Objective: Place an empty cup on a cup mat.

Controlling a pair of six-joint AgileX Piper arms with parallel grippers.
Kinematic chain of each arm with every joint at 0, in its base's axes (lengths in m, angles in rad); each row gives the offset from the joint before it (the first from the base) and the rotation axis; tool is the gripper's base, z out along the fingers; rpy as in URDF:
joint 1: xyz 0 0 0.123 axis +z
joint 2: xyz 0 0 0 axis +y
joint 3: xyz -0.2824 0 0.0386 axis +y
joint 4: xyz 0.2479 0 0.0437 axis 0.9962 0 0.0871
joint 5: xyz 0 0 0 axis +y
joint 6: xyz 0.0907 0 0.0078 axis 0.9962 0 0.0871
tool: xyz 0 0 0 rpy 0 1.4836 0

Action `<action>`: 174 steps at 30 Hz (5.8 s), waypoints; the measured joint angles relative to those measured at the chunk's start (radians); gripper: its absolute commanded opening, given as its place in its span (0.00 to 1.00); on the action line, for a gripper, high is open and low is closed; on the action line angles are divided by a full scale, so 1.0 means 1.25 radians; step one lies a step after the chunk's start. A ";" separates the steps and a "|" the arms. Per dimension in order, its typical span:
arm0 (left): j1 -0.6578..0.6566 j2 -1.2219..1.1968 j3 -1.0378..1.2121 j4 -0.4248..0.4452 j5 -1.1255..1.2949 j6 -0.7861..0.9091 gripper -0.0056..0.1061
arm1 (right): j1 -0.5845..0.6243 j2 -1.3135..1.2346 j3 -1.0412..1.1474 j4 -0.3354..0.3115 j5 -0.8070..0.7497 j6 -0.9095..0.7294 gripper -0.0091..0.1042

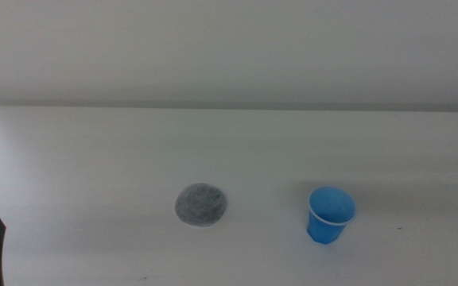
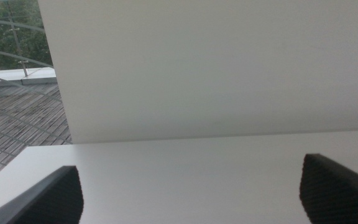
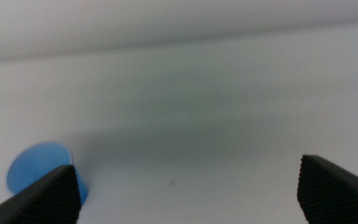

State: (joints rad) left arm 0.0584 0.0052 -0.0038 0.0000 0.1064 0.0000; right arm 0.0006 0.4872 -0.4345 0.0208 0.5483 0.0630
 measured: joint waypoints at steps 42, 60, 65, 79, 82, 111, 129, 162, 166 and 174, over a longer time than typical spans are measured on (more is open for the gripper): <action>0.000 0.000 0.000 0.000 0.000 0.000 0.89 | 0.295 0.929 -0.546 0.038 0.276 0.261 0.71; 0.000 0.000 0.000 0.000 0.000 0.000 0.89 | 0.295 1.092 -0.548 0.043 0.224 0.282 0.15; 0.000 0.000 0.000 0.000 0.000 0.000 0.89 | 0.313 1.104 -0.585 0.037 0.221 0.284 0.09; 0.000 0.000 0.000 0.000 0.000 0.000 0.89 | 0.517 1.322 -1.105 0.034 0.444 0.307 0.09; 0.000 0.000 0.000 0.000 0.000 0.000 0.89 | 0.541 1.376 -1.169 0.038 0.457 0.317 0.09; 0.000 0.000 0.000 0.000 0.000 0.000 0.89 | 0.564 1.483 -1.244 0.051 0.431 0.325 0.63; 0.000 0.000 0.000 0.000 0.000 0.000 0.89 | 0.485 1.287 -1.391 0.063 0.531 0.233 0.67; 0.000 0.000 0.000 0.000 0.000 0.000 0.89 | 0.104 -0.109 -0.079 -0.124 0.187 0.004 0.85; 0.000 0.000 0.000 0.000 0.000 0.000 0.89 | 0.104 -0.195 0.058 -0.075 0.072 -0.119 0.90; 0.000 0.000 0.000 0.000 0.000 0.000 0.89 | 0.104 -0.339 0.172 -0.049 -0.104 -0.148 0.90</action>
State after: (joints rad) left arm 0.0584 0.0052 -0.0038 0.0000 0.1064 0.0000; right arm 0.1308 0.0638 -0.2194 -0.0410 0.4183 -0.1216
